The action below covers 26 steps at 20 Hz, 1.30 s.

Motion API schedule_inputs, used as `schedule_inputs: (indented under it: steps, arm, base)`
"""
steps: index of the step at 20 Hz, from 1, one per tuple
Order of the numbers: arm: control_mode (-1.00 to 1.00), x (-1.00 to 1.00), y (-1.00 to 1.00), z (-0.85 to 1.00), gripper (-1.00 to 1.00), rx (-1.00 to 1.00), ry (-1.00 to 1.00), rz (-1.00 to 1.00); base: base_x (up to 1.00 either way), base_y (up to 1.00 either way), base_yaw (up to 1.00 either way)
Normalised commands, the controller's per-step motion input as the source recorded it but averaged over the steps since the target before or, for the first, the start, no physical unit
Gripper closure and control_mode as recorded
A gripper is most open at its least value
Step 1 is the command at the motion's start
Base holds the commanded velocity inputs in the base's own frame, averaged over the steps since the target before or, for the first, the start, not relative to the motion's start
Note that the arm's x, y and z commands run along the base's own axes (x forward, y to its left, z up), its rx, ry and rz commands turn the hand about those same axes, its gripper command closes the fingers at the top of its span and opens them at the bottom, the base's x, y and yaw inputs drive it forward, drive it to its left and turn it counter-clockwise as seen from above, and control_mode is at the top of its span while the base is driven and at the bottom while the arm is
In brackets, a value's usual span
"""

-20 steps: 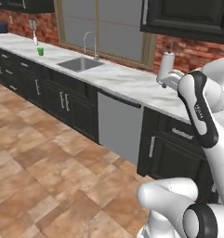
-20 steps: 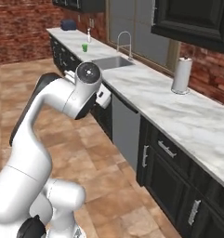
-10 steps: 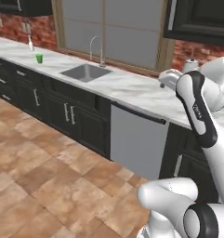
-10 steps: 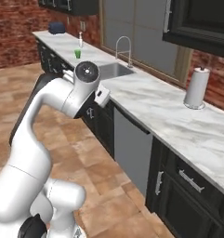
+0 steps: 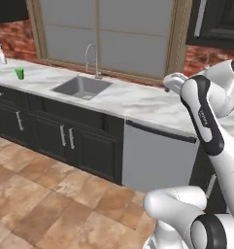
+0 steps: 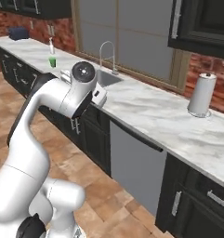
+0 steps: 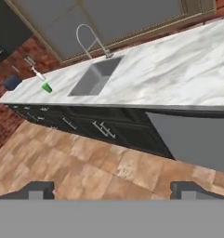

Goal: Move the cup from next to the sink to the open cabinet. Then, move the bowl with the steak to the fridge to clear the area for faucet cleaning.

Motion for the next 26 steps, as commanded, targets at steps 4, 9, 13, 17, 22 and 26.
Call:
schedule_inputs:
  steps: [4,9,13,17,22,26]
  arm:
    - [1.00,0.00,0.00,0.00,-1.00,0.00,0.00,0.00]
    - [1.00,0.00,0.00,0.00,-1.00,0.00,0.00,0.00]
    - [1.00,0.00,0.00,0.00,-1.00,0.00,0.00,0.00]
    - [1.00,0.00,0.00,0.00,-1.00,0.00,0.00,0.00]
    - [1.00,0.00,0.00,0.00,-1.00,0.00,0.00,0.00]
    - [1.00,0.00,0.00,0.00,-1.00,0.00,0.00,0.00]
  base:
    - [1.00,1.00,-0.21]
    - [1.00,1.00,-0.14]
    - [1.00,1.00,-0.12]
    - [1.00,1.00,-0.18]
    - [1.00,1.00,-0.21]
    - [1.00,1.00,-0.27]
